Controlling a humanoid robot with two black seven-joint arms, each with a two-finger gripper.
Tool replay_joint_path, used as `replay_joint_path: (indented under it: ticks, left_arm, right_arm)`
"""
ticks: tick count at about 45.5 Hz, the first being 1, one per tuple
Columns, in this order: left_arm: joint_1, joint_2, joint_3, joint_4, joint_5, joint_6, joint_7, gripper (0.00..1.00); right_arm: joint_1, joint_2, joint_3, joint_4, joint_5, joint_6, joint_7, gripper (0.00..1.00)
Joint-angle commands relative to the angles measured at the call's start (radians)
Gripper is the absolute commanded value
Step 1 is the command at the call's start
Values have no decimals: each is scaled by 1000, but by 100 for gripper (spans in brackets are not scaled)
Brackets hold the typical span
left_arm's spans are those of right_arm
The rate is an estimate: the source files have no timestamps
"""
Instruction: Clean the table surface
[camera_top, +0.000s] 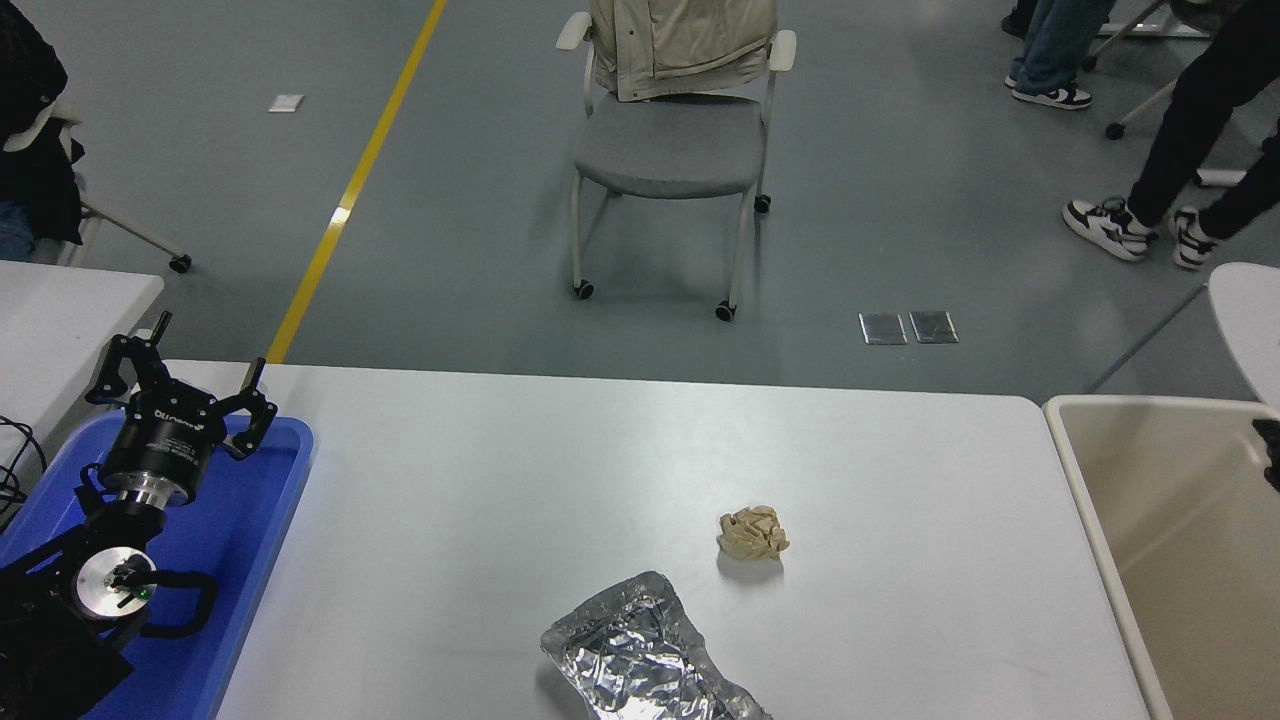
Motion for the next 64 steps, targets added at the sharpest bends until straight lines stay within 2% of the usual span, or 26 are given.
replay_joint_path:
  ticks: [1, 15, 25, 32, 47, 53, 60, 64]
  left_arm:
    - [0, 0, 0, 0, 0, 0, 0, 100]
    - [0, 0, 0, 0, 0, 0, 0, 100]
    - [0, 0, 0, 0, 1, 0, 0, 100]
    - [0, 0, 0, 0, 0, 0, 0, 100]
    - [0, 0, 0, 0, 0, 0, 0, 100]
    - [0, 0, 0, 0, 0, 0, 0, 100]
    - [0, 0, 0, 0, 0, 0, 0, 100]
    - [0, 0, 0, 0, 0, 0, 0, 100]
  right_arm:
    - [-140, 119, 197, 204, 4, 15, 11, 98]
    - [-158, 263, 150, 218, -56, 5, 208, 98]
    - [-163, 377, 115, 177, -53, -5, 300, 98]
    - [-178, 400, 104, 149, -53, -4, 332, 98]
    - [-186, 406, 75, 181, -39, -5, 324, 98]
    - [-178, 388, 17, 215, -39, -53, 311, 98]
    - [-175, 334, -39, 319, -47, -51, 191, 98]
    - [-173, 242, -101, 429, -53, -51, 110, 98]
